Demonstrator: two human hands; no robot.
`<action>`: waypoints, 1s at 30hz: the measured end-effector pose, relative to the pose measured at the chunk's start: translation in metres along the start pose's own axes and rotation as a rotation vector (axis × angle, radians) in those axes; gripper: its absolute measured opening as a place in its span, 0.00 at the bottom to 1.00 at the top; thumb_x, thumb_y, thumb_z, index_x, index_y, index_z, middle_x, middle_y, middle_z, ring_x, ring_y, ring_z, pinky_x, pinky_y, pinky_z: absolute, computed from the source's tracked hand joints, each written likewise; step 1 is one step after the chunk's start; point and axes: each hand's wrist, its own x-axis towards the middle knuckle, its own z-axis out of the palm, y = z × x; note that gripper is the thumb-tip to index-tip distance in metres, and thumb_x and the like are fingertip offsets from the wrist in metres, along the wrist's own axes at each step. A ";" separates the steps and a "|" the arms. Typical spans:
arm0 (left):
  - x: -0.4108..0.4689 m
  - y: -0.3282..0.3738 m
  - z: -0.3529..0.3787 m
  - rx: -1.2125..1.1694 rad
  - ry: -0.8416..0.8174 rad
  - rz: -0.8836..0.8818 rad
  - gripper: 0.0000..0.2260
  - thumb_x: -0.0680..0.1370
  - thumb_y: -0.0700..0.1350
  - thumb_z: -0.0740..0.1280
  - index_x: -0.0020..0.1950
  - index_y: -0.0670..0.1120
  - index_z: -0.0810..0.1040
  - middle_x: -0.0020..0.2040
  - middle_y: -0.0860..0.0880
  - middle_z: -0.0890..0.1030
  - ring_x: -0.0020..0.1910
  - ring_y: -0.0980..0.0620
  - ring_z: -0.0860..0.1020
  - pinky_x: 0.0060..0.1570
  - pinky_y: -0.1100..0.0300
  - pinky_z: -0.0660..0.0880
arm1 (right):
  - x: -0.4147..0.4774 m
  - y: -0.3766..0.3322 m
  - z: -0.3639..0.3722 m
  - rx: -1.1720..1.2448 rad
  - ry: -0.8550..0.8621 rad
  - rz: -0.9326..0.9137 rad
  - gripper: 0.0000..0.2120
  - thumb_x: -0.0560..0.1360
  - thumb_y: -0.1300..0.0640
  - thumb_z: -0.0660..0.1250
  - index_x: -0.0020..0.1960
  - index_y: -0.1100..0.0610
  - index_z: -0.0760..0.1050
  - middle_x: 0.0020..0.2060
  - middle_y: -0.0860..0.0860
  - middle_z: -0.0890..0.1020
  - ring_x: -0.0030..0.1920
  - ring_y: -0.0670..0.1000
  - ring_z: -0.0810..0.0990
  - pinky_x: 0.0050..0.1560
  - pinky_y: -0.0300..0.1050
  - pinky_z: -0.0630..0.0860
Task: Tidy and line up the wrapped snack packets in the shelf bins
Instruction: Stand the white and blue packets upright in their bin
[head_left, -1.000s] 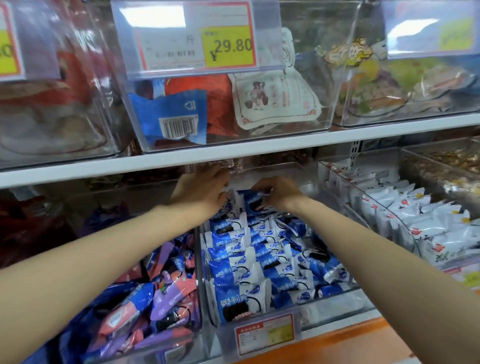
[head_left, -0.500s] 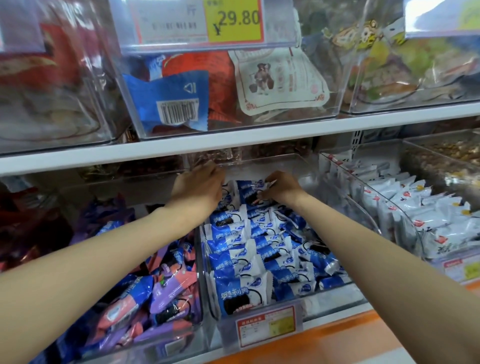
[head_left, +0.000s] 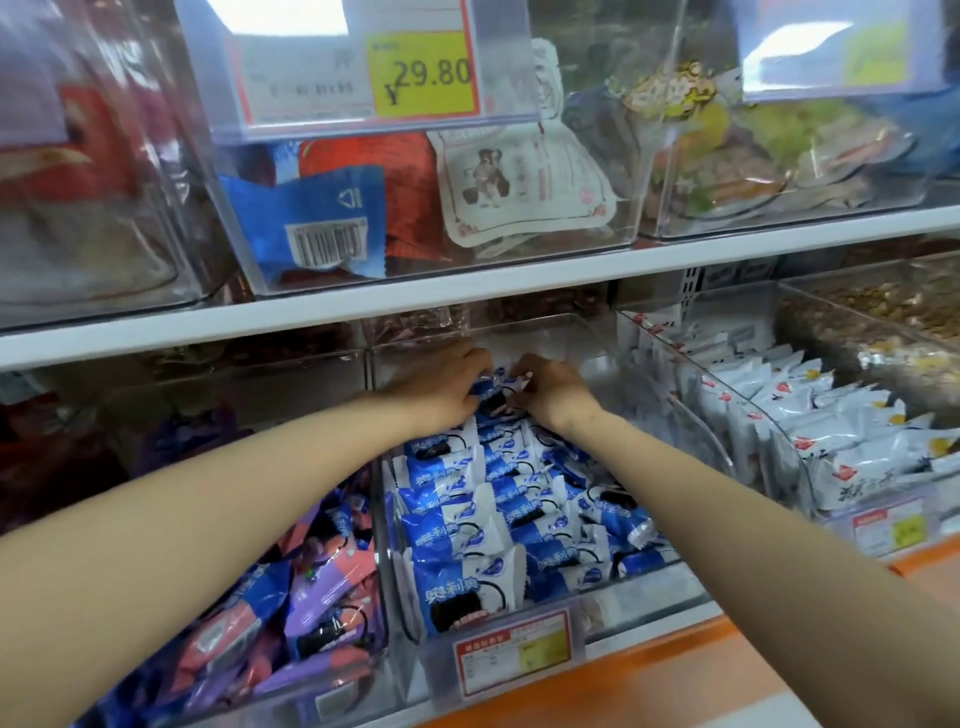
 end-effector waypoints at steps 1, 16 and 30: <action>0.008 0.003 0.005 0.003 -0.033 -0.006 0.18 0.77 0.42 0.64 0.66 0.45 0.68 0.66 0.49 0.68 0.65 0.51 0.67 0.62 0.59 0.67 | -0.001 0.000 0.001 -0.017 0.005 -0.003 0.12 0.74 0.57 0.68 0.57 0.55 0.74 0.56 0.55 0.80 0.53 0.56 0.79 0.49 0.43 0.73; 0.039 -0.004 0.033 0.200 -0.018 0.047 0.25 0.77 0.36 0.62 0.71 0.54 0.63 0.66 0.46 0.68 0.63 0.45 0.70 0.51 0.56 0.72 | -0.025 -0.010 -0.106 -0.101 0.010 -0.201 0.12 0.76 0.64 0.63 0.58 0.59 0.78 0.57 0.54 0.80 0.58 0.53 0.78 0.57 0.39 0.71; 0.047 0.059 0.043 0.334 -0.110 0.335 0.26 0.73 0.53 0.69 0.66 0.45 0.67 0.64 0.46 0.69 0.63 0.47 0.66 0.60 0.55 0.61 | -0.038 0.027 -0.095 -0.104 0.074 -0.254 0.07 0.75 0.66 0.65 0.50 0.62 0.82 0.49 0.55 0.84 0.50 0.54 0.80 0.45 0.30 0.64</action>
